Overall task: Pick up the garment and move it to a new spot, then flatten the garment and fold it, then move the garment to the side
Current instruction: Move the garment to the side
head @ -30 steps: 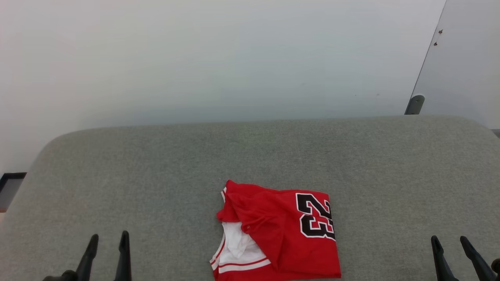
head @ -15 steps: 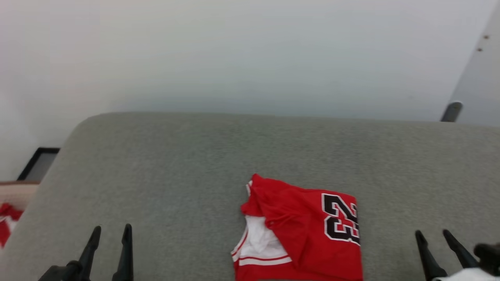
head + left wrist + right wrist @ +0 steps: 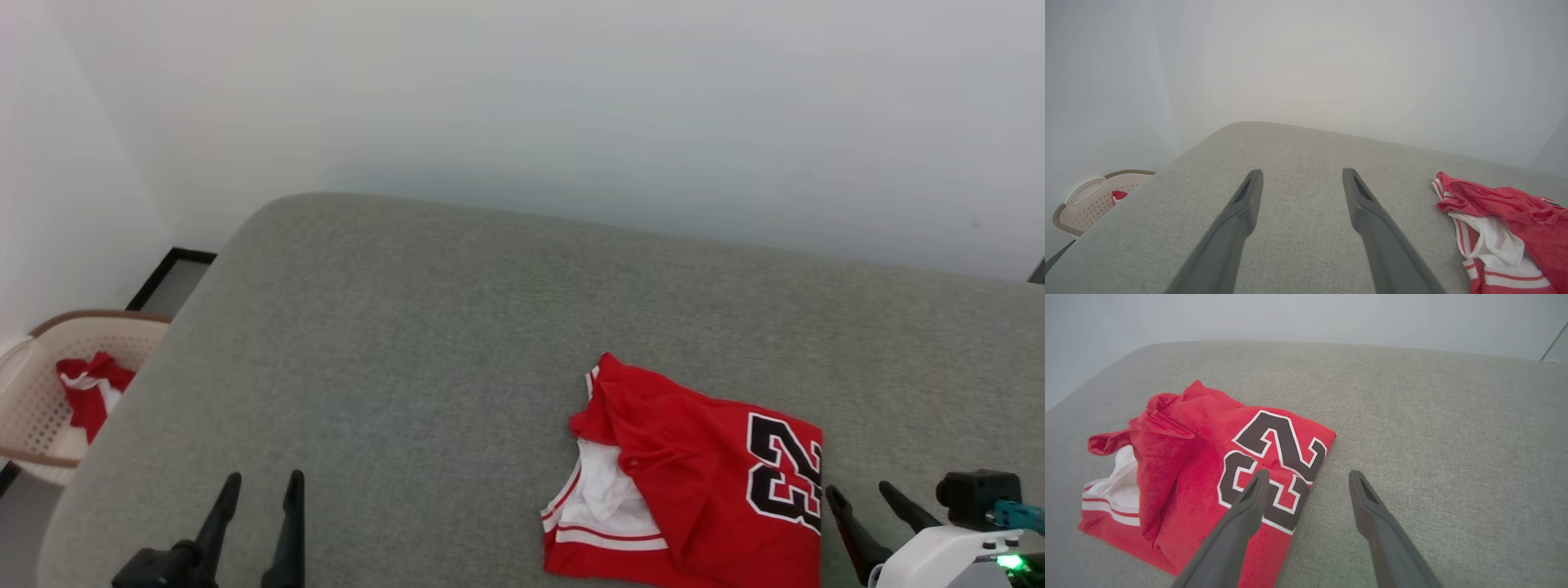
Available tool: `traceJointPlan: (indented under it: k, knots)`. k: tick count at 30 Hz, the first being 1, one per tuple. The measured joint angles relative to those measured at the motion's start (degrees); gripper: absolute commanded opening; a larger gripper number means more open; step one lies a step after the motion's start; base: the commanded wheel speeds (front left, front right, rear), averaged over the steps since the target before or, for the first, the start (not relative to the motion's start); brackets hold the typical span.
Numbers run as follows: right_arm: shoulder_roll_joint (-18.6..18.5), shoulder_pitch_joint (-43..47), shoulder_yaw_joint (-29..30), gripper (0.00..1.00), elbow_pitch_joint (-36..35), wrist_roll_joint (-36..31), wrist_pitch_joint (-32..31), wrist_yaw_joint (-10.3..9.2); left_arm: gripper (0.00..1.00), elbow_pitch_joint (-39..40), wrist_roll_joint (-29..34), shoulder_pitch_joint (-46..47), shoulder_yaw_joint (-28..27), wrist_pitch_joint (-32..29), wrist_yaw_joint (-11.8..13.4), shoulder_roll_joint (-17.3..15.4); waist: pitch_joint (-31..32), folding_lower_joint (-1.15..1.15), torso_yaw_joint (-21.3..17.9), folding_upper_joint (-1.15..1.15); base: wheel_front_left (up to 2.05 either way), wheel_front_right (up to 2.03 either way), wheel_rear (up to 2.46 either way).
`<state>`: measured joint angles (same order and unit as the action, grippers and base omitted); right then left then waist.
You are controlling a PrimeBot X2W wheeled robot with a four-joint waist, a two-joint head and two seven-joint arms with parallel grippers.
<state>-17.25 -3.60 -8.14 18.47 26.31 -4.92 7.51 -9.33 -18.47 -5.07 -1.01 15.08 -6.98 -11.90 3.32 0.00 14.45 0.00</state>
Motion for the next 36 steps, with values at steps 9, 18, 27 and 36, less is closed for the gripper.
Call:
traceJointPlan:
  k: [9, 18, 27, 36]
  knots:
    - [-0.41, -1.83, -0.42, 1.00, 3.39, 0.92, -6.32, 0.00, 1.00, -1.54, -0.11, 1.87, 1.46, 0.01, -0.07, 0.71, -2.43, 0.00, 2.21, 0.00, 0.00, 0.00, 0.00]
    - [-0.34, -5.11, -1.35, 1.00, 6.33, 2.78, -13.43, 0.00, 1.00, -2.25, -0.30, 3.96, 1.90, 0.01, -0.10, 1.21, -5.01, 0.00, 3.90, 0.00, 0.00, 0.00, 0.00]
    - [-1.21, -10.18, -2.34, 0.20, 9.14, 5.48, -24.13, 0.00, 1.00, -2.72, -0.53, 4.60, 1.53, 0.04, -0.15, 1.62, -6.13, 0.00, 4.82, 0.00, 0.00, 0.00, 0.00]
    - [-3.89, -14.12, -5.84, 0.00, 7.42, 6.05, -27.15, 0.00, 1.00, -2.78, -0.38, 4.82, 0.92, 0.04, -0.34, 2.09, -6.49, 0.00, 3.99, 0.00, 0.00, 0.00, 0.00]
